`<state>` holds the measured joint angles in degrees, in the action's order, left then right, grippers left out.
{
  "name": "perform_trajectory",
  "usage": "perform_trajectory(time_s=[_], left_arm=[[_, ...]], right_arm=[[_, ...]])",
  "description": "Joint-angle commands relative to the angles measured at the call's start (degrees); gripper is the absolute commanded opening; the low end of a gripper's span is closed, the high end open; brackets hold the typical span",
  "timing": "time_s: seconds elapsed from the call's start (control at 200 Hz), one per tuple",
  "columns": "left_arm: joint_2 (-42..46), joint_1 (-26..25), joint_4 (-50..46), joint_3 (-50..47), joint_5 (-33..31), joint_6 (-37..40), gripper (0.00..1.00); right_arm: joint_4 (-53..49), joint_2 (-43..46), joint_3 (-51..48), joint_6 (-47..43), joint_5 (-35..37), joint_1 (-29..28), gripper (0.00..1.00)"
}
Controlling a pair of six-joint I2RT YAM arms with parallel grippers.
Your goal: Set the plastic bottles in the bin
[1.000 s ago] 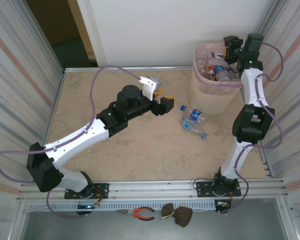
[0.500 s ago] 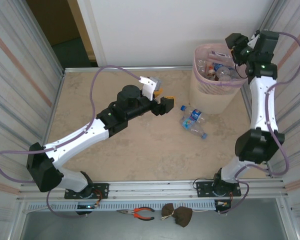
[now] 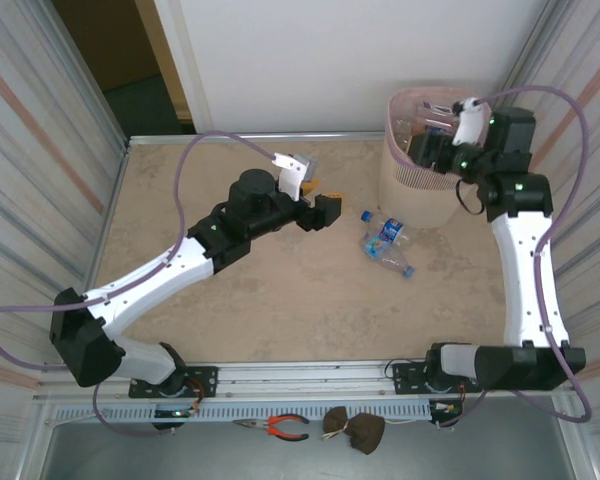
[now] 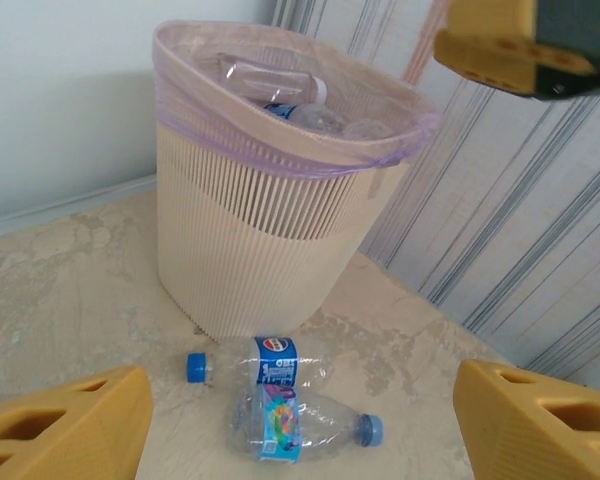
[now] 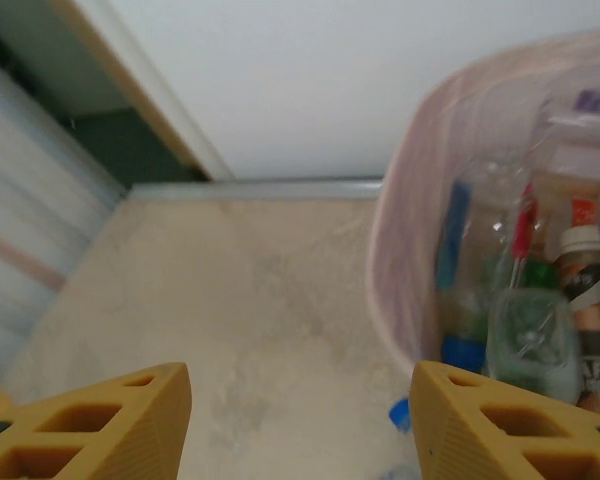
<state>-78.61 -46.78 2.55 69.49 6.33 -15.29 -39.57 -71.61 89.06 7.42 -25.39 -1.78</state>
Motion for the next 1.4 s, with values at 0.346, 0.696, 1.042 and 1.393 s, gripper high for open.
perform_trajectory(time_s=[0.346, 0.696, 1.042, 1.393], left_arm=[[5.47, 5.19, -5.36, -4.0, 0.09, -3.28, 0.78], [9.08, 6.69, -6.83, -7.42, -2.41, -3.3, 0.78], [11.81, 7.1, -7.68, -9.28, -4.05, -3.61, 0.79], [13.22, 7.53, -7.89, -10.08, -4.73, -3.96, 0.79]], right_arm=[[-14.92, 5.4, -16.94, -23.33, 15.84, -16.58, 0.59], [-12.73, -9.08, -19.7, -24.91, 24.66, -19.98, 0.64], [-9.49, -22.86, -15.96, -25.72, 31.29, -21.38, 0.74], [-8.76, -32.78, -9.76, -28.84, 31.14, -21.77, 0.76]])
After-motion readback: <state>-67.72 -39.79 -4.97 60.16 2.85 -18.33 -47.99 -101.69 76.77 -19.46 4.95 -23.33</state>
